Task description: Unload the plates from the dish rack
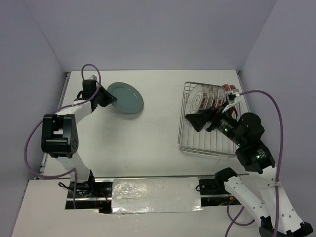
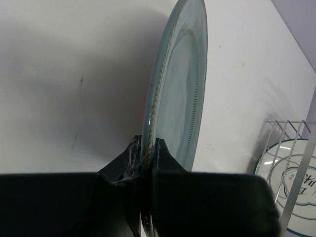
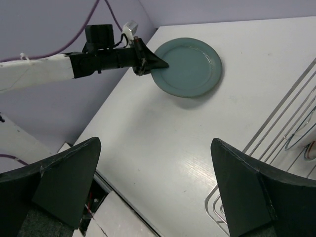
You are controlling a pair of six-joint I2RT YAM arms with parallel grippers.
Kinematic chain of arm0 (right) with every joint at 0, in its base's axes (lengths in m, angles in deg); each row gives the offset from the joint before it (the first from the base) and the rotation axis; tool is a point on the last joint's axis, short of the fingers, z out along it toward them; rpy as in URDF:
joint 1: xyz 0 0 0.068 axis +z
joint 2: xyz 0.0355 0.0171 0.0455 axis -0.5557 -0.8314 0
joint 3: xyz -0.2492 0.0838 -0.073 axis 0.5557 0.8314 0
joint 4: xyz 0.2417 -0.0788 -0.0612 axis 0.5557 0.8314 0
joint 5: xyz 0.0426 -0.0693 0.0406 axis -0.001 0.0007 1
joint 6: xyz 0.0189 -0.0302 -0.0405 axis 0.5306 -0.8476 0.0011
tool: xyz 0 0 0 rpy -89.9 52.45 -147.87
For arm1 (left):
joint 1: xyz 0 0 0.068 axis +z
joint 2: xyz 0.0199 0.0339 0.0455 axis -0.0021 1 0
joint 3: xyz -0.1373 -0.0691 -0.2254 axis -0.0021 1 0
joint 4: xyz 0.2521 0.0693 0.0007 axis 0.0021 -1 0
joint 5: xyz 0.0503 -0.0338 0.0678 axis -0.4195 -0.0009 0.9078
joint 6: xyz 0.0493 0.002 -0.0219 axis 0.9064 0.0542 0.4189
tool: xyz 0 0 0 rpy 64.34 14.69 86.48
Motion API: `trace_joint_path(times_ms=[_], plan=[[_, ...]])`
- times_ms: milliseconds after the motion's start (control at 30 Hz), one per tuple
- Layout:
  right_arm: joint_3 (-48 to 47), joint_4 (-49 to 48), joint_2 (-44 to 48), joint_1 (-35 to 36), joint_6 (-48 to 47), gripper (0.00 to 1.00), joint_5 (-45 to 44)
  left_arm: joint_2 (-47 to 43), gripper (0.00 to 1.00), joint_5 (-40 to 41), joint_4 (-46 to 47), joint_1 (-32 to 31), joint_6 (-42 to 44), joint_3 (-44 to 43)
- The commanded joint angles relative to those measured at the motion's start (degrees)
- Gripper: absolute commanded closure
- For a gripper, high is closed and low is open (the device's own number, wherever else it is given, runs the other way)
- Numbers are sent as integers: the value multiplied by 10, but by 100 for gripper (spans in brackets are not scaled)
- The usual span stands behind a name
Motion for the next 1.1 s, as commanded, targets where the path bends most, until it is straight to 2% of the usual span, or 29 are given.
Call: trace_joint_path(times_ms=[0,133,167,233,267,300,333,367,433,467,600,667,733,767,800,833,867,900,1000,1067], plan=[[-29,34,-13,-4,-16,0,-5,18,90,-60,132,21,-49,3],[-70,79,-24,-5,-35,0,-52,63,80,-67,119,31,-55,-5],[-84,118,-28,-5,-48,0,-78,69,71,-69,115,32,-54,-8],[-140,163,-57,-7,-81,0,-184,72,51,-53,91,34,-55,-11],[-157,186,-73,-11,-100,0,-227,71,38,-42,56,33,-54,-13],[-191,226,-113,-26,-109,0,-281,69,30,-15,28,34,-54,-16],[-206,241,-135,-38,-119,0,-292,70,24,4,-9,33,-52,-34],[-235,277,-159,-52,-131,0,-301,70,13,36,-91,33,-47,-45],[-259,304,-203,-94,-130,0,-328,70,0,77,-165,32,-39,-76],[-276,316,-238,-106,-132,0,-331,68,0,99,-237,33,-38,-86],[-295,309,-282,-165,-121,0,-344,4,1,230,-359,32,-35,-107],[-301,305,-301,-185,-127,2,-366,-22,1,269,-403,33,-32,-122],[-303,302,-316,-193,-138,13,-394,-71,0,301,-454,33,-15,-127],[-310,302,-324,-195,-141,18,-398,-98,0,304,-459,32,-5,-117],[-313,303,-341,-202,-144,27,-395,-166,0,294,-437,32,30,-83],[-319,306,-354,-202,-148,30,-395,-239,0,278,-420,32,52,-64],[-322,305,-354,-202,-145,33,-399,-240,0,261,-404,32,75,-45],[-321,301,-357,-218,-143,41,-400,-306,0,244,-387,32,95,-25],[-304,269,-358,-236,-151,53,-396,-414,1,202,-373,28,164,46],[-302,264,-366,-244,-156,57,-396,-456,1,189,-366,25,183,72]])
